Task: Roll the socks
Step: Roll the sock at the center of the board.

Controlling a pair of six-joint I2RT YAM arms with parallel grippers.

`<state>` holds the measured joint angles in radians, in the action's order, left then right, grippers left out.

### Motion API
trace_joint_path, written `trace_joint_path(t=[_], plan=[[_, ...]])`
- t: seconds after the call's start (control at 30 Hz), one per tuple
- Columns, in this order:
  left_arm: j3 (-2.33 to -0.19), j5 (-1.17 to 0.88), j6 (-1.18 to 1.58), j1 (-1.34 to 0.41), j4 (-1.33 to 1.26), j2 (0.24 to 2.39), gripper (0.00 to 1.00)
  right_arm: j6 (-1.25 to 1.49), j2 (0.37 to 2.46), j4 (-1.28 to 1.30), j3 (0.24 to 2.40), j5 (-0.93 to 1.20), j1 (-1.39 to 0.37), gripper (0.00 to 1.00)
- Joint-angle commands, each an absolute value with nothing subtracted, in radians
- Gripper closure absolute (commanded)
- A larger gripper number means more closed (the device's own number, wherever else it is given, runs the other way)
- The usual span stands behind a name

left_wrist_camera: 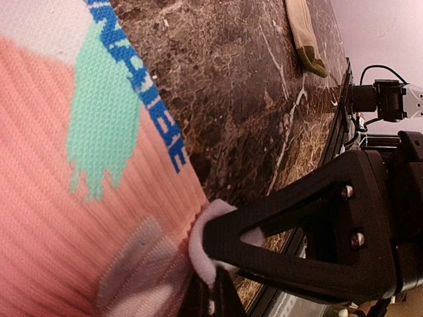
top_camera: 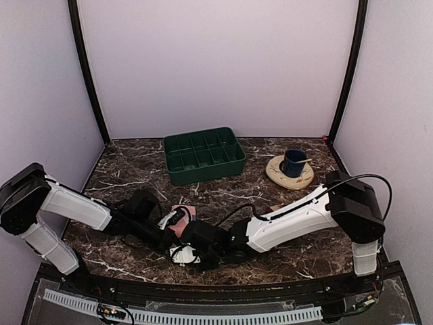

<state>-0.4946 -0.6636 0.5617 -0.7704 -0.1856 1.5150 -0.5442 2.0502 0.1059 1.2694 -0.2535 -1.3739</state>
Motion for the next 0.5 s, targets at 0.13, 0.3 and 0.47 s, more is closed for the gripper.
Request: trace_joint_path(t=[0.13, 0.3, 0.47], plan=[[-0.482, -0.701, 0.556, -0.770, -0.183, 1.518, 1.00, -0.555, 2.107, 0.170, 1.296, -0.221, -1.356, 0.85], [-0.487, -0.661, 0.558, -0.770, -0.137, 1.492, 0.84, -0.533, 2.116, 0.237, 1.330, -0.180, -1.332, 0.92], [-0.498, -0.556, 0.563, -0.767, -0.053, 1.421, 0.62, -0.499, 2.131, 0.322, 1.390, -0.122, -1.304, 0.95]])
